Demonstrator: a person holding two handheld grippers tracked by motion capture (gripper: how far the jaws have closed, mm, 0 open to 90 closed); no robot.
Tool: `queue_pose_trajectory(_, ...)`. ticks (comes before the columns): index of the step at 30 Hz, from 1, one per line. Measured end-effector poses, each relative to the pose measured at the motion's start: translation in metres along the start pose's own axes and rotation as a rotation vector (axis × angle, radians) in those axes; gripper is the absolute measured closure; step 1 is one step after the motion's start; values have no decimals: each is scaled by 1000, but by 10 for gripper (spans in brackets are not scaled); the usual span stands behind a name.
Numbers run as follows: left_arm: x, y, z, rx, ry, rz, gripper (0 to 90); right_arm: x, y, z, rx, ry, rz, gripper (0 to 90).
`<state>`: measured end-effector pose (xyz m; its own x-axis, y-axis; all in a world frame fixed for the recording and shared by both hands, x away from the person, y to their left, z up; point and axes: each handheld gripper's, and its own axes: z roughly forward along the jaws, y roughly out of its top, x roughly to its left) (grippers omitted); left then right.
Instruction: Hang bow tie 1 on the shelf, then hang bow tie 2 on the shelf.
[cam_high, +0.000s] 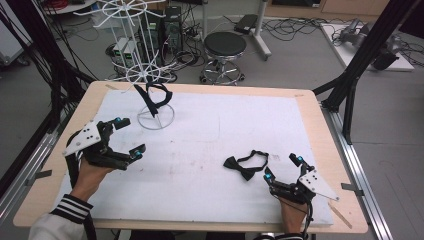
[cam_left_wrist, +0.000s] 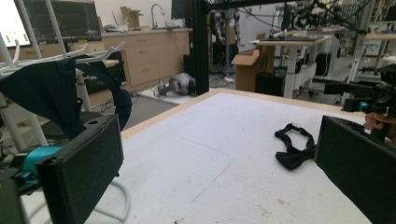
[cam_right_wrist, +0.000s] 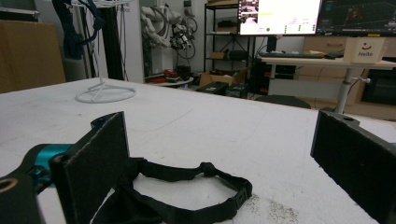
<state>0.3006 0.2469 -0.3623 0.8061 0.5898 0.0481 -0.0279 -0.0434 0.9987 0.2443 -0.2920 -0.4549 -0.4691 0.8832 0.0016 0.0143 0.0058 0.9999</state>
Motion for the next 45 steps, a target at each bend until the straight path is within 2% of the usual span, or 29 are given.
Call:
queue_pose_trajectory(3, 0, -3, 1, 14, -2, -1, 17, 1, 0, 0, 9, 0, 12, 35)
queue_pose_trajectory(7, -1, -4, 3, 14, -4, -6, 17, 0, 0, 0, -1, -2, 4, 35)
queue_pose_trajectory(10, -1, -5, 4, 22, -2, 7, 18, 0, 0, 0, 1, 0, 8, 35)
queue_pose_trajectory(15, 1, -7, 3, 9, 1, -13, 17, 0, 0, 0, 0, -1, 1, 35)
queue_pose_trajectory(17, 1, -7, 2, 8, -4, -8, 17, 1, 0, 0, 5, 3, 5, 35)
queue_pose_trajectory(19, 1, -6, 1, 9, -18, -15, 17, 0, 0, 0, 4, 1, 5, 35)
queue_pose_trajectory(21, 1, -5, 2, 33, -46, -12, 17, 0, 0, 0, 6, 0, 6, 35)
queue_pose_trajectory(24, 1, -3, 0, 3, -76, -39, 17, 1, 0, 0, 12, 1, 17, 35)
queue_pose_trajectory(29, -2, -4, -3, -32, -123, -50, 18, -2, 1, 1, 17, 20, 20, 35)
queue_pose_trajectory(32, -2, -4, 0, -13, -149, -37, 18, -3, 2, 2, 46, 37, 21, 35)
queue_pose_trajectory(34, -1, -3, 3, -28, -155, -46, 17, -2, 5, 2, 61, 43, 3, 35)
queue_pose_trajectory(36, -1, -3, 6, -21, -169, -46, 17, -3, 9, 0, 48, 46, -13, 35)
queue_pose_trajectory(44, -7, -4, 11, -9, -197, -45, 18, -9, 26, 1, 70, 87, -13, 35)
queue_pose_trajectory(45, -9, -4, 11, -15, -215, -53, 17, -9, 28, 1, 71, 90, -10, 35)
